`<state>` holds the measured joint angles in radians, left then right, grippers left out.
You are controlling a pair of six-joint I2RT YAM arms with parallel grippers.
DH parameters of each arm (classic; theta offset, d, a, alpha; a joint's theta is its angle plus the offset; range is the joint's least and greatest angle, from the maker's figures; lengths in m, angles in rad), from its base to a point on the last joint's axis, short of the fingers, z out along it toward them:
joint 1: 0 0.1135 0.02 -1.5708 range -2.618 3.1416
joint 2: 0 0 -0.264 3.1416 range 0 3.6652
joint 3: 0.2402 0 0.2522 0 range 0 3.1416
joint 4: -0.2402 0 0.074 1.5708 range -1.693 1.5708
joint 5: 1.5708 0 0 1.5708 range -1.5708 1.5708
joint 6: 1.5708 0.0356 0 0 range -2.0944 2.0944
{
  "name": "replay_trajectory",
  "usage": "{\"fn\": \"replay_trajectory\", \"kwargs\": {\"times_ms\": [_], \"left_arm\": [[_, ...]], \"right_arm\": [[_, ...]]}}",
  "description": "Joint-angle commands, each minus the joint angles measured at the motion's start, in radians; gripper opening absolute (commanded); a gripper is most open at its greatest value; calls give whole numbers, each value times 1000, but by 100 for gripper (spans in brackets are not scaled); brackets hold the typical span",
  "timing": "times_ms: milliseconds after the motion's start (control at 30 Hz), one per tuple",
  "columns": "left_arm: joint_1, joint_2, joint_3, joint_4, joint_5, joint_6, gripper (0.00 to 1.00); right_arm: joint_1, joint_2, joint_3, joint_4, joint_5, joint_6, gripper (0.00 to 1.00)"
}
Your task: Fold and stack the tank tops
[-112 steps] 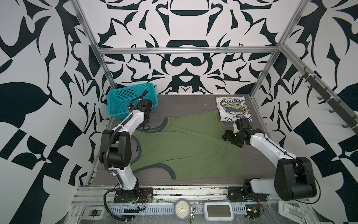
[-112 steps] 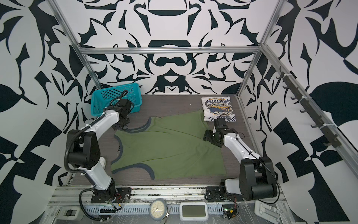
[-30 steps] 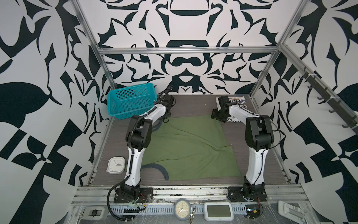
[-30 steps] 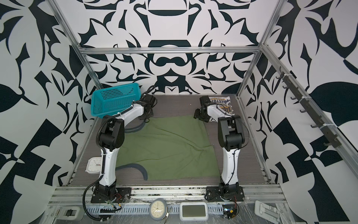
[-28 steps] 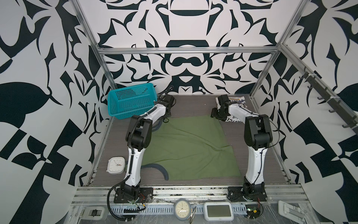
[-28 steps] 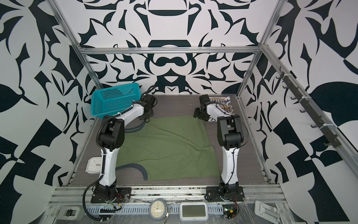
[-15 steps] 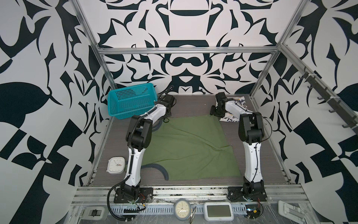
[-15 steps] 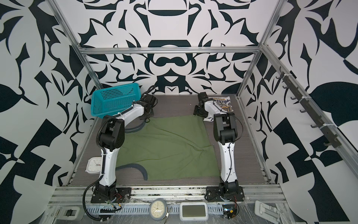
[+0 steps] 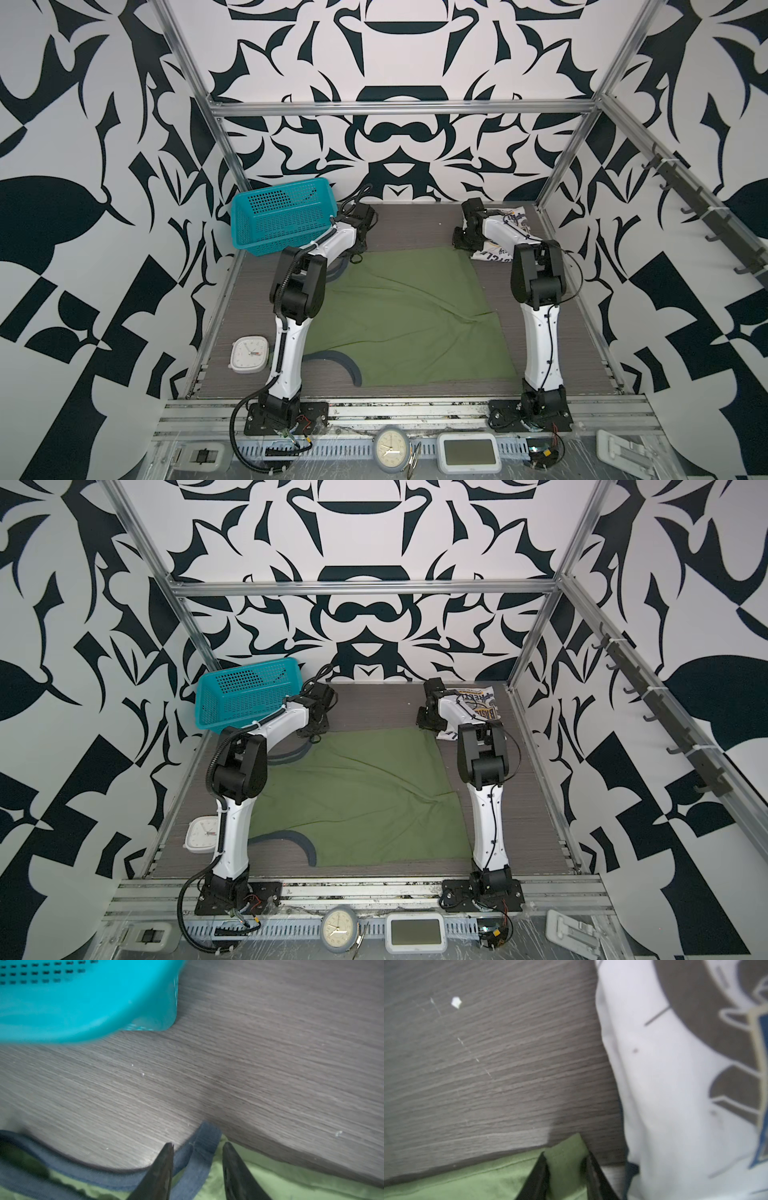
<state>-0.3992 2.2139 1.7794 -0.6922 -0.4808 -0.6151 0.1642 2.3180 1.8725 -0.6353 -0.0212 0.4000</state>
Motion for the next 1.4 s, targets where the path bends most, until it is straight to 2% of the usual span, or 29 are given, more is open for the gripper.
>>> {"fn": "replay_trajectory", "kwargs": {"times_ms": [0, 267, 333, 433, 567, 667, 900, 1100, 1233, 1367], "left_arm": [[5, -9, -15, -28, 2, -9, 42], [8, 34, 12, 20, 30, 8, 25], [10, 52, 33, 13, 30, 13, 24], [13, 74, 58, 1, 29, 14, 27], [15, 88, 70, -17, 20, 7, 41], [16, 87, 56, -6, 28, 5, 42], [17, 93, 55, 12, 57, -7, 19], [18, 35, 51, 30, 6, -1, 3], [27, -69, -28, 128, -46, 32, 0], [40, -139, -103, 226, -5, 21, 0]], "right_arm": [[3, 12, 39, -31, 26, -9, 26], [3, 15, 53, -29, 21, -10, 23], [3, 14, 56, -29, 21, -12, 23], [4, 14, 65, -32, 21, -14, 22], [3, 17, 78, -39, 26, -20, 22], [3, 19, 88, -45, 29, -25, 22], [1, 20, 92, -50, 32, -29, 21], [-4, 6, 119, -64, 32, -38, 18], [-15, -15, 132, -57, 30, -49, 18], [-25, -20, 153, -49, 19, -55, 18]]}}
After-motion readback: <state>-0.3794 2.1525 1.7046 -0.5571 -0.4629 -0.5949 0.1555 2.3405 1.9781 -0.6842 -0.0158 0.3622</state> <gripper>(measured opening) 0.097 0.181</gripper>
